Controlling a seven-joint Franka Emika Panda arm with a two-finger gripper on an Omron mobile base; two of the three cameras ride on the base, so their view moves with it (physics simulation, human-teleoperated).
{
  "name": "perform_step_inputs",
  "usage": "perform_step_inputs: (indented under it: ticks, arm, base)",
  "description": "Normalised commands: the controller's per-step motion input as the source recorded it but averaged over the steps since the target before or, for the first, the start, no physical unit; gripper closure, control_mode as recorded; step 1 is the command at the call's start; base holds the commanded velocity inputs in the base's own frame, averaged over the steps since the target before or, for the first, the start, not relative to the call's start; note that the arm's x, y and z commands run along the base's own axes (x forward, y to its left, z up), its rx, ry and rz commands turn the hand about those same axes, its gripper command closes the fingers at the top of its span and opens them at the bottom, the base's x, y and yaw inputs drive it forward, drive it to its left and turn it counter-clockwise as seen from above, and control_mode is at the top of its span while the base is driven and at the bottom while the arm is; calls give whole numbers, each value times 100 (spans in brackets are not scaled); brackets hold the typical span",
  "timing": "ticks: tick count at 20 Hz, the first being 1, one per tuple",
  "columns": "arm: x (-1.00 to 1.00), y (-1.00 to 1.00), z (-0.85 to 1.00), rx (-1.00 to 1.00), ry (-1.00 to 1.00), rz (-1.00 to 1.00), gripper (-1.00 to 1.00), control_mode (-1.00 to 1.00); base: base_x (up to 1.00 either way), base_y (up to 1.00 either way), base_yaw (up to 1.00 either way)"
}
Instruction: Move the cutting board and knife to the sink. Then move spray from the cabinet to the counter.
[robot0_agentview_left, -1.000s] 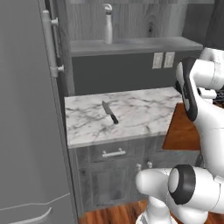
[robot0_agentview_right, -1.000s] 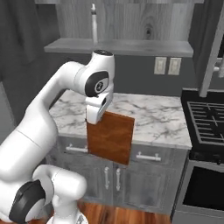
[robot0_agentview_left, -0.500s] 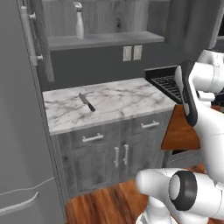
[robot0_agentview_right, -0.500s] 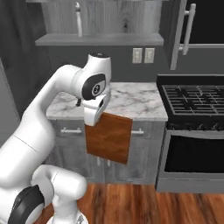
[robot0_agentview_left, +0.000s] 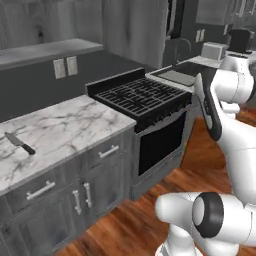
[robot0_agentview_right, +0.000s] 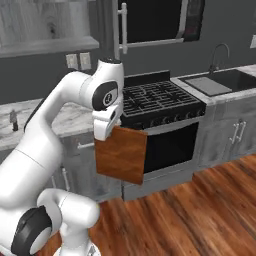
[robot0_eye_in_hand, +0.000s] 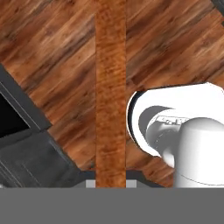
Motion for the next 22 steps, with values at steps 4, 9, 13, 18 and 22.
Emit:
perform_step_inputs:
  ticks: [4,9,13,18,22]
  arm:
    - [0,0,0,0,0,0,100,100]
    - [0,0,0,0,0,0,100,100]
    - [0,0,0,0,0,0,100,100]
    - [0,0,0,0,0,0,100,100]
    - [0,0,0,0,0,0,100,100]
  base:
    - [24,-41,-61]
    - [69,-44,-46]
    - [100,-40,-28]
    - [100,-39,1]
    - [100,-57,13]
